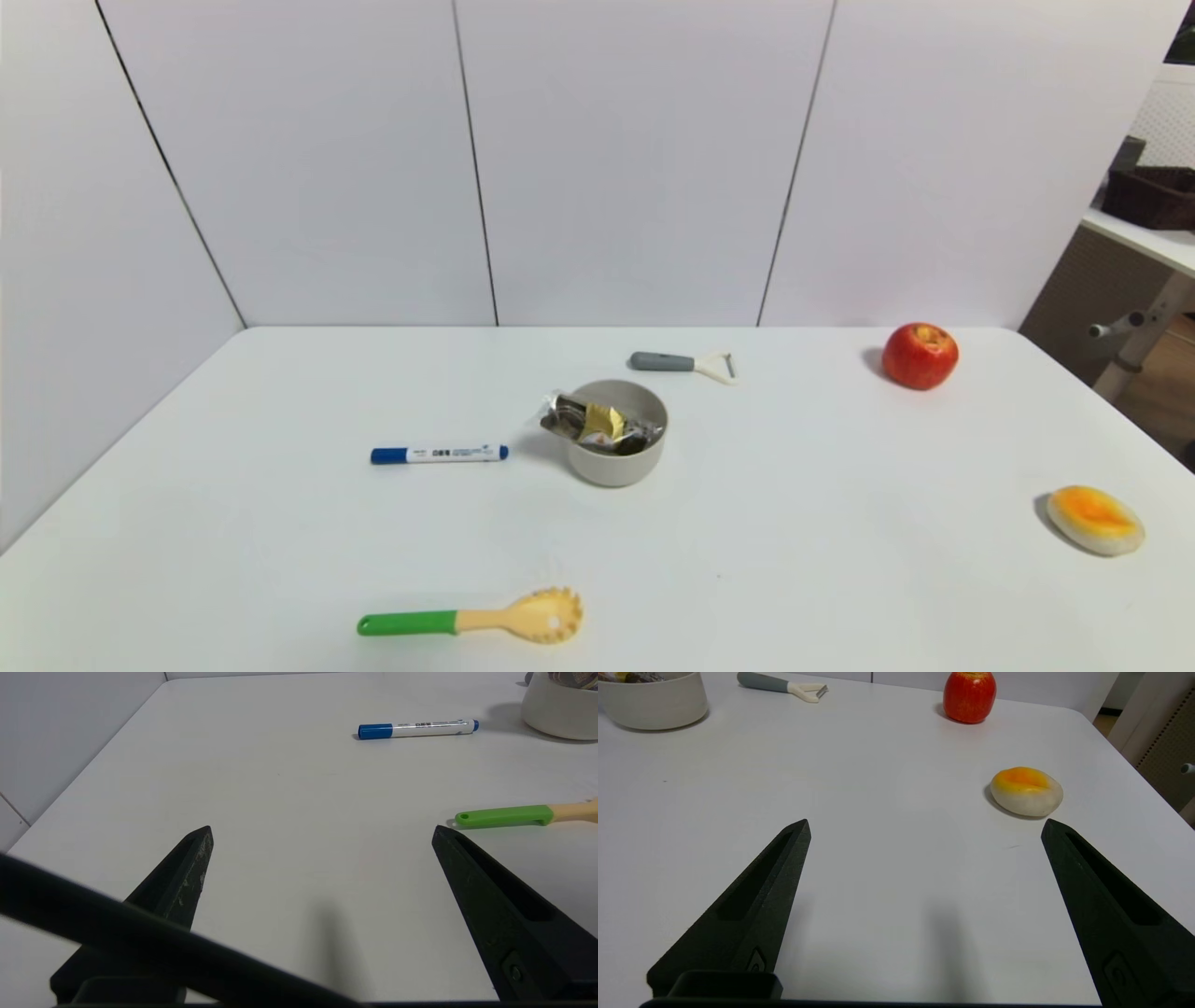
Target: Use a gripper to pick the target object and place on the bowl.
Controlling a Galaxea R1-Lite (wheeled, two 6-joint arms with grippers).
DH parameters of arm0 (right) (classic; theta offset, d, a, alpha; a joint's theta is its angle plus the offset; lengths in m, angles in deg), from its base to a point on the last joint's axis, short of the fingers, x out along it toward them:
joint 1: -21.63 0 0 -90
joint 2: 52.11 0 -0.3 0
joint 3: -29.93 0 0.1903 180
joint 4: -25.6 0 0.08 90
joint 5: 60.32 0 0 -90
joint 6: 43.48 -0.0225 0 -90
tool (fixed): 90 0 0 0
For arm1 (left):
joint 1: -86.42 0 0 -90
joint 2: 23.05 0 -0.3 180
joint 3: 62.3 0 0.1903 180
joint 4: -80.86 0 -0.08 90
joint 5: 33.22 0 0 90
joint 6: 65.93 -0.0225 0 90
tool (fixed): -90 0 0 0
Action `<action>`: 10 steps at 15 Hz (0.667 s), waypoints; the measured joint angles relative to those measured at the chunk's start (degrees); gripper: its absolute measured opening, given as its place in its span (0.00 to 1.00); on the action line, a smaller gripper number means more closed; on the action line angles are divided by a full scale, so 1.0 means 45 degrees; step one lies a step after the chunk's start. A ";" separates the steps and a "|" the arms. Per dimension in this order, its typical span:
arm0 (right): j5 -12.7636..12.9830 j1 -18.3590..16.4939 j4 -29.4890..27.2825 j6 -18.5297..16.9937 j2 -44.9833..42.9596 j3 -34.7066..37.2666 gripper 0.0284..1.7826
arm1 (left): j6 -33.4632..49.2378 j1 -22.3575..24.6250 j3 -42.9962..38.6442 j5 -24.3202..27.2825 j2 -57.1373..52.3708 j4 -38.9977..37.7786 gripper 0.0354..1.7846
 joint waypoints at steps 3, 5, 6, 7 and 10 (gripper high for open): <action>-0.0005 0.0000 0.0000 0.0000 0.0000 0.0000 0.96 | 0.0000 0.0000 0.0000 0.0000 0.0000 -0.0005 0.94; -0.0005 0.0000 0.0000 0.0005 0.0000 0.0000 0.96 | 0.0000 0.0000 0.0000 0.0000 0.0000 -0.0005 0.94; -0.0005 0.0000 0.0000 0.0005 0.0000 0.0000 0.96 | 0.0000 0.0000 0.0000 0.0000 0.0000 -0.0005 0.94; -0.0005 0.0000 0.0000 0.0000 0.0000 0.0000 0.96 | -0.0005 0.0000 0.0000 0.0000 0.0000 -0.0005 0.94; -0.0005 0.0000 0.0000 0.0000 0.0000 0.0000 0.96 | 0.0000 0.0000 0.0000 0.0000 0.0005 -0.0005 0.94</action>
